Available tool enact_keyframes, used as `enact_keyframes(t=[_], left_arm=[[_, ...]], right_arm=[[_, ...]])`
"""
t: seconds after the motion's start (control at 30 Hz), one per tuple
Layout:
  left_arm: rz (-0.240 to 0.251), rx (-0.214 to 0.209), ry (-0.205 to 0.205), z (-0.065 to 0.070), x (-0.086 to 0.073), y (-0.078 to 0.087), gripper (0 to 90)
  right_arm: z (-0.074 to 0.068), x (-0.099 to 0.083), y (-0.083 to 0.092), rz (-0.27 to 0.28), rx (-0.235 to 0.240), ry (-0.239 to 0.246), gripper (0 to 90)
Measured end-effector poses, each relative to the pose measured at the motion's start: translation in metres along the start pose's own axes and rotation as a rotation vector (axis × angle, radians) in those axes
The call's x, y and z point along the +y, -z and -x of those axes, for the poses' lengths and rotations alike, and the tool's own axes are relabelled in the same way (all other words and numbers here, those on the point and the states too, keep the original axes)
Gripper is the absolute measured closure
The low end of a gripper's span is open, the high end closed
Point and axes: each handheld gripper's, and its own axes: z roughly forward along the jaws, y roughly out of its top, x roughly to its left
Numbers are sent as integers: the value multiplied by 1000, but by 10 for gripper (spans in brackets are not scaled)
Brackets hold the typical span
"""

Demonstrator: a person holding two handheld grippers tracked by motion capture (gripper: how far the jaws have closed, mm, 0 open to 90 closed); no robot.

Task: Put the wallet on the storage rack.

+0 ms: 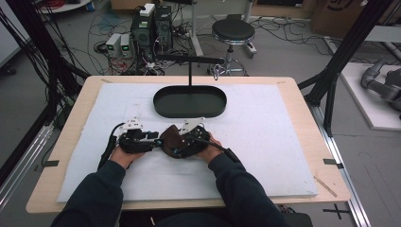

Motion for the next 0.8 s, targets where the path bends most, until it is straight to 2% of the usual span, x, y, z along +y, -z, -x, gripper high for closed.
enact_keyframes(t=[0.07,0.27,0.5,0.57,0.73,0.8], left_arm=[[-15,8,-12,2,0,-1,633],[-29,4,10,0,0,-1,641],[-32,8,7,0,0,-2,643],[-34,11,4,1,0,-2,643],[-39,19,-5,2,0,-1,645],[-40,21,-7,2,-1,0,645]], right_arm=[[-1,4,0,-19,-4,18,246],[-1,6,-1,-28,-5,17,237],[-1,7,2,-25,-12,19,239],[2,7,7,-5,2,-6,245],[16,6,22,26,23,-126,213],[19,4,21,14,30,-169,210]])
